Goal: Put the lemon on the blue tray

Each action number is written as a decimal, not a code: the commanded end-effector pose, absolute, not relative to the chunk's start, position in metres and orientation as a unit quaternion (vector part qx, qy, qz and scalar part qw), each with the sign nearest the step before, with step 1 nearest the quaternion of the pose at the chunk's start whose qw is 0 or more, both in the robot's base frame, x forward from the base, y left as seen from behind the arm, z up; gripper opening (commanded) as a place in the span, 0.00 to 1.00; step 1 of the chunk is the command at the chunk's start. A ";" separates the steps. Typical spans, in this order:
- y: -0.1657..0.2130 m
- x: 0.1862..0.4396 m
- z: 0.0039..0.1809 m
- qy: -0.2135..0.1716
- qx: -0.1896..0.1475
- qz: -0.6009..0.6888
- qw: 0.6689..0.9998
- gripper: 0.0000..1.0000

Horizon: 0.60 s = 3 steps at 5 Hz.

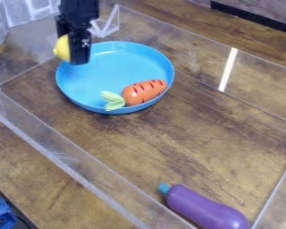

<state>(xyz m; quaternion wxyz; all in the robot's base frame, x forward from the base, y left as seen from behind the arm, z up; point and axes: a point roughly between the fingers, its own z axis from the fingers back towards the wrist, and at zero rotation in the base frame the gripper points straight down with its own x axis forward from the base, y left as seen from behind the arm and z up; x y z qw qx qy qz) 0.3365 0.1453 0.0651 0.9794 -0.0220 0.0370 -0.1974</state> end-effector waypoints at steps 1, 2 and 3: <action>0.138 0.347 0.094 -0.008 0.006 -0.208 0.978 0.00; 0.135 0.350 0.087 -0.010 0.008 -0.210 0.978 0.00; 0.133 0.353 0.081 -0.013 0.008 -0.212 0.977 0.00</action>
